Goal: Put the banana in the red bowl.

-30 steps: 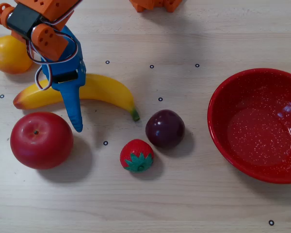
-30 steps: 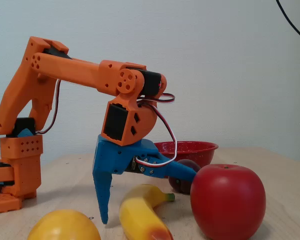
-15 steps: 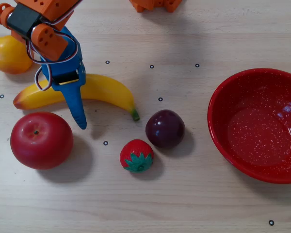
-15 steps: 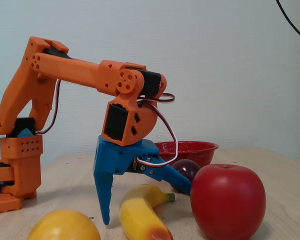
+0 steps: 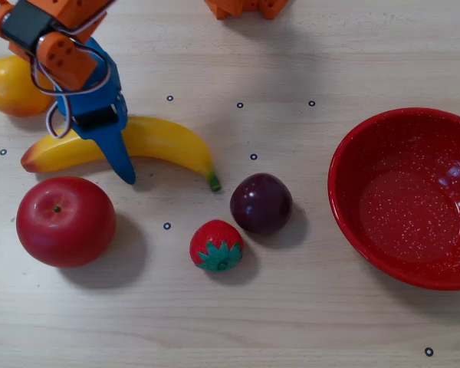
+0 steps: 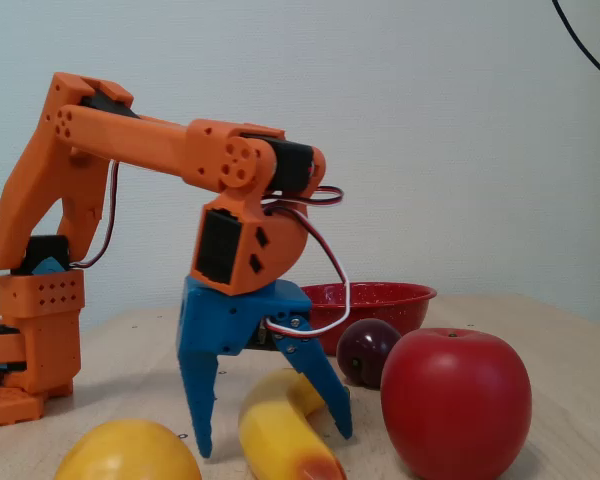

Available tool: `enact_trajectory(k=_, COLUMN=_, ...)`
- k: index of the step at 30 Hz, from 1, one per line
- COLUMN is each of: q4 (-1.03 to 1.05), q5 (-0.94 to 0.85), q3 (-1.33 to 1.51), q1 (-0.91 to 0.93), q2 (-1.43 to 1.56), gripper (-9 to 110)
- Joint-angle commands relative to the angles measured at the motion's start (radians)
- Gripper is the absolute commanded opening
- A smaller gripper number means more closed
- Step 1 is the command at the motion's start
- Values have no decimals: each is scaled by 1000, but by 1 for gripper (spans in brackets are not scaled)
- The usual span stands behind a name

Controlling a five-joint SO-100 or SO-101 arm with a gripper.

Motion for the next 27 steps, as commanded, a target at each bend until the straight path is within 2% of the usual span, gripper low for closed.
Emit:
enact_trajectory(k=1, q4=-8, q5=28, q3=-46, q1=-11, q2=61, gripper=41)
enact_trajectory(k=7, q4=-5, q5=40, q3=-43, q1=-14, q2=63, gripper=34)
enact_trajectory(k=17, q4=8, q5=72, q3=-37, q1=-11, q2=66, gripper=18)
enact_trajectory(k=22, q4=9, q5=80, q3=-35, q1=-14, q2=69, gripper=0)
enact_trajectory(k=27, q4=106, q5=21, q3=-109, q1=-17, q2=83, gripper=0)
